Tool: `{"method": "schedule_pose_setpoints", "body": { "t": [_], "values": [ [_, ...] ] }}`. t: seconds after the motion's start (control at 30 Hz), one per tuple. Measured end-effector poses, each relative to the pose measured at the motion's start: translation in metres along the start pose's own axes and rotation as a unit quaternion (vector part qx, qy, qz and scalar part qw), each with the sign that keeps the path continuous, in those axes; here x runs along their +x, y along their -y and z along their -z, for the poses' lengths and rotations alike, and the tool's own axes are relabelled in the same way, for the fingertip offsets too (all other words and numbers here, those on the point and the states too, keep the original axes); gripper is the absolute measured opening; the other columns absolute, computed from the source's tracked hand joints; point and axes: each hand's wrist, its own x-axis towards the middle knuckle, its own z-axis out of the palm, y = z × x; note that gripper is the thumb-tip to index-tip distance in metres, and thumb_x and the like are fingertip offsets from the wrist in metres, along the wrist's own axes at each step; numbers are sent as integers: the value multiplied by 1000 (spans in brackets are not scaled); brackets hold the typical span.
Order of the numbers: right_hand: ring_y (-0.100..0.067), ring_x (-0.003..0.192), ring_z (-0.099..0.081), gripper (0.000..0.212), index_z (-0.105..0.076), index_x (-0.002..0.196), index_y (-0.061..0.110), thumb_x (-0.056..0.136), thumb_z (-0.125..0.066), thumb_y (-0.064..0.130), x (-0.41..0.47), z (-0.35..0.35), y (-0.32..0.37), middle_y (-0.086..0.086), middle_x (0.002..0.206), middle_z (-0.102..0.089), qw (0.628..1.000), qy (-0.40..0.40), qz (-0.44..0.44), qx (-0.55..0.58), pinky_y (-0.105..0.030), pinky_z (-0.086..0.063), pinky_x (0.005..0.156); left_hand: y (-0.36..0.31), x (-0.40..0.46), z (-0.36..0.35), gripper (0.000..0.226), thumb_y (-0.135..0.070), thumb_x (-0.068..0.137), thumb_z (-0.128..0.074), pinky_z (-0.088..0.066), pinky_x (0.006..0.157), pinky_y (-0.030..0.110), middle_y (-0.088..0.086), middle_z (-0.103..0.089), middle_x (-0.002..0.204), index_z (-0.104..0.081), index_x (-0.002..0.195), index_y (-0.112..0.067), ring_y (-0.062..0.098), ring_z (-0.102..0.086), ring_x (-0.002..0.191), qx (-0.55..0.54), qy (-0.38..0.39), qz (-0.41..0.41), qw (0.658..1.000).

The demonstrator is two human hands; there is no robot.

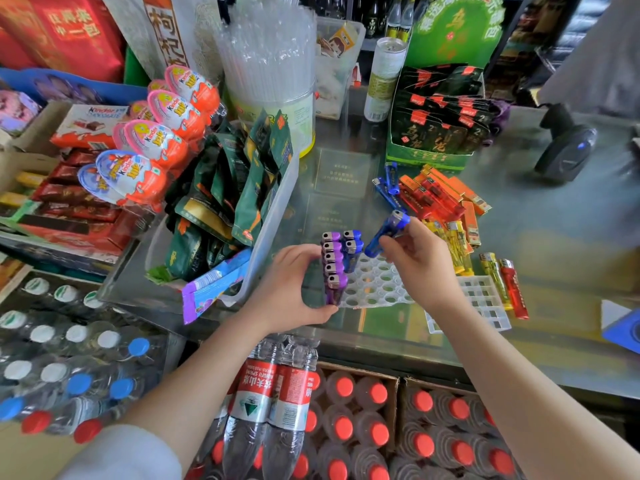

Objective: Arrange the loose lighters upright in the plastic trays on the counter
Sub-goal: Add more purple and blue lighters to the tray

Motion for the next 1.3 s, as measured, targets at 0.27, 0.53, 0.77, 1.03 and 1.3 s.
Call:
{"method": "schedule_pose_setpoints", "body": {
  "t": [0.27, 0.53, 0.77, 1.03, 1.3],
  "values": [
    [-22, 72, -62, 17, -62, 87, 17, 83, -61, 1, -12, -6, -6, -9, 80, -65, 999, 53, 4, -2, -36, -51, 70, -2, -1, 0, 71, -52, 58, -64, -21, 94, 15, -10, -46, 122, -46, 121, -24, 8, -34, 116, 6, 7, 5, 1000],
    [0, 65, -56, 13, -64, 89, 11, 80, -65, 2, -17, -10, -9, 14, 69, -58, 996, 53, 59, -36, -8, -41, 58, 0, -2, -1, 69, -53, 59, -62, -29, 99, 26, -8, -48, 122, -48, 119, -23, 13, -39, 118, -2, -1, 3, 1000],
    [-10, 66, -56, 21, -58, 98, 9, 80, -65, 1, -25, -24, -3, 12, 71, -61, 990, 49, 121, -59, -18, -43, 58, 0, -2, -1, 68, -52, 59, -63, -29, 99, 25, -8, -48, 123, -49, 120, -23, 13, -39, 118, -3, 0, 1, 1000],
    [9, 60, -51, 19, -63, 95, 3, 77, -67, -1, -24, -21, -4, 29, 70, -41, 988, 23, 128, -89, -2, -37, 56, 1, -2, -1, 68, -52, 59, -63, -27, 97, 22, -8, -48, 122, -49, 119, -22, 12, -39, 117, 2, 1, 2, 1000],
    [9, 51, -44, 19, -65, 95, 2, 77, -70, 6, -16, -23, -6, -4, 88, -67, 977, 78, 148, -132, -3, -38, 56, 1, -2, -1, 68, -51, 60, -63, -26, 96, 19, -6, -49, 122, -50, 119, -21, 13, -39, 117, 2, -3, -3, 1000]
  ]
}}
